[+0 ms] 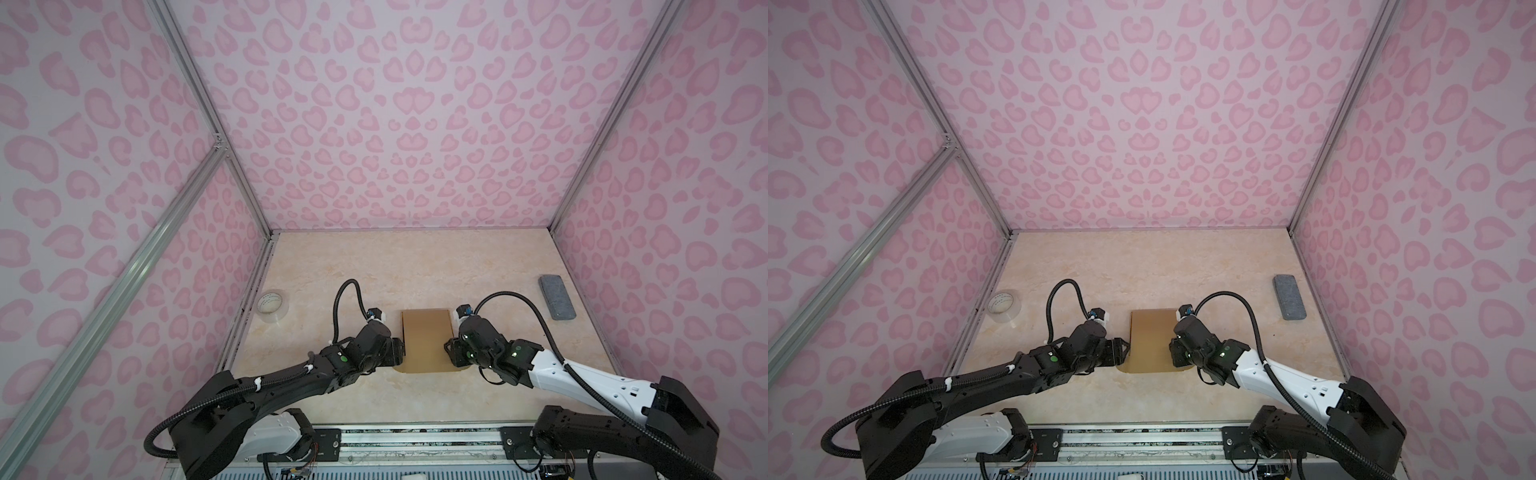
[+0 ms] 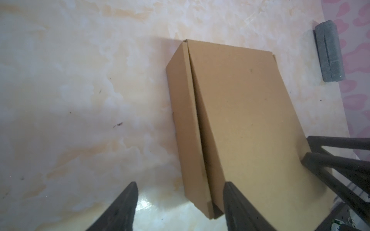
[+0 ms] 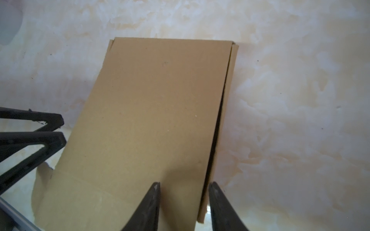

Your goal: Fold the paper box

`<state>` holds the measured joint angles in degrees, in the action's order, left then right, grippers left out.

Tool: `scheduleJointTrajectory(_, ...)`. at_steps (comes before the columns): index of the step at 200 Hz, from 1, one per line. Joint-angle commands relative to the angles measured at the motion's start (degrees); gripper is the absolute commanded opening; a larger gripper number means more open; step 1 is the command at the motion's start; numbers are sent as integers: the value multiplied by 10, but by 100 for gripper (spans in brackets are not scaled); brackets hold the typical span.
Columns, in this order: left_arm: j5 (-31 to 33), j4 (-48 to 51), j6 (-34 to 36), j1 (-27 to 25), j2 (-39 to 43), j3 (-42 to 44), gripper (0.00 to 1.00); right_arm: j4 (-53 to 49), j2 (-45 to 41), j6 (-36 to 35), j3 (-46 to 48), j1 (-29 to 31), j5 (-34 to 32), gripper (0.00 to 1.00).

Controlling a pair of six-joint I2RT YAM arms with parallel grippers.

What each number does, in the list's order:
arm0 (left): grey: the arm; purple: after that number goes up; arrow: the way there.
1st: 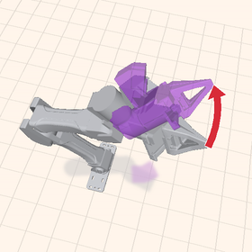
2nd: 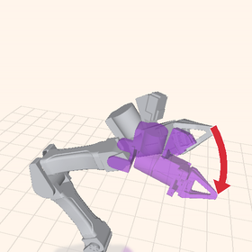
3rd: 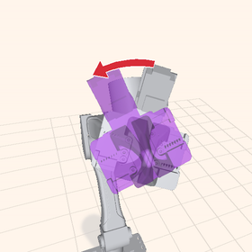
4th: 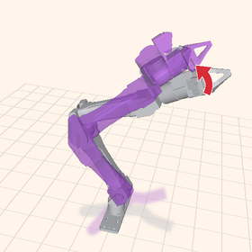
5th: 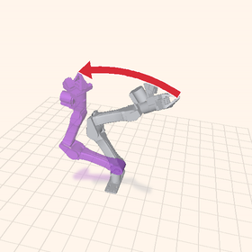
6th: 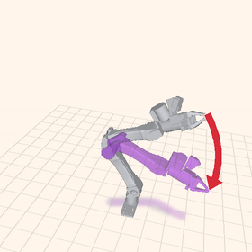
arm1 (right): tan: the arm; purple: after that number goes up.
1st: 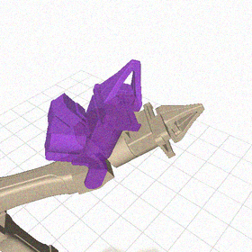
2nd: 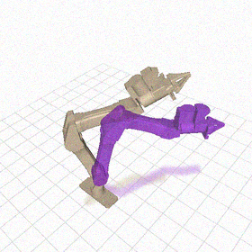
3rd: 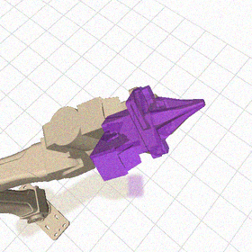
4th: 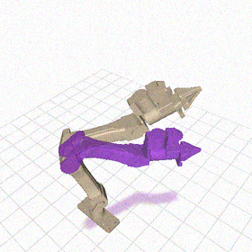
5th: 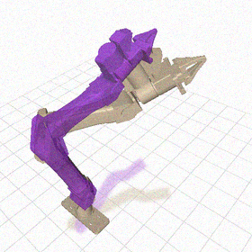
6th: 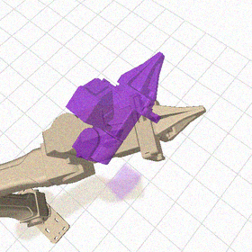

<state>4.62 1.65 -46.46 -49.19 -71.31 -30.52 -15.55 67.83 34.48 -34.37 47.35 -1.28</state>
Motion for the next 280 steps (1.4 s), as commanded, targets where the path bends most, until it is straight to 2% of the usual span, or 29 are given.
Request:
scheduleJointTrajectory(1, -5, -16, -8, 0, -6, 3, 70, -16, 14, -7, -4, 1, -5, 42)
scheduleJointTrajectory(53, -7, 3, 9, 1, -16, -19, 68, -52, 11, -20, -29, 3, -21, 43)
scheduleJointTrajectory(84, 5, 48, 12, 2, 41, -24, 68, -101, -29, -22, -45, 1, -35, 45)
scheduleJointTrajectory(110, -19, 73, -6, 2, 70, -29, 71, -108, -53, -20, -34, -1, -14, 47)
scheduleJointTrajectory(143, -69, 79, -40, 2, 59, -35, 72, -112, -63, -5, -18, -1, 26, 48)
scheduleJointTrajectory(195, -104, 61, -63, 1, 39, -30, 72, -113, -90, 6, 10, -4, 31, 49)
scheduleJointTrajectory(280, -114, 58, -75, 1, 35, -38, 70, -100, -67, 12, 24, -5, 50, 50)
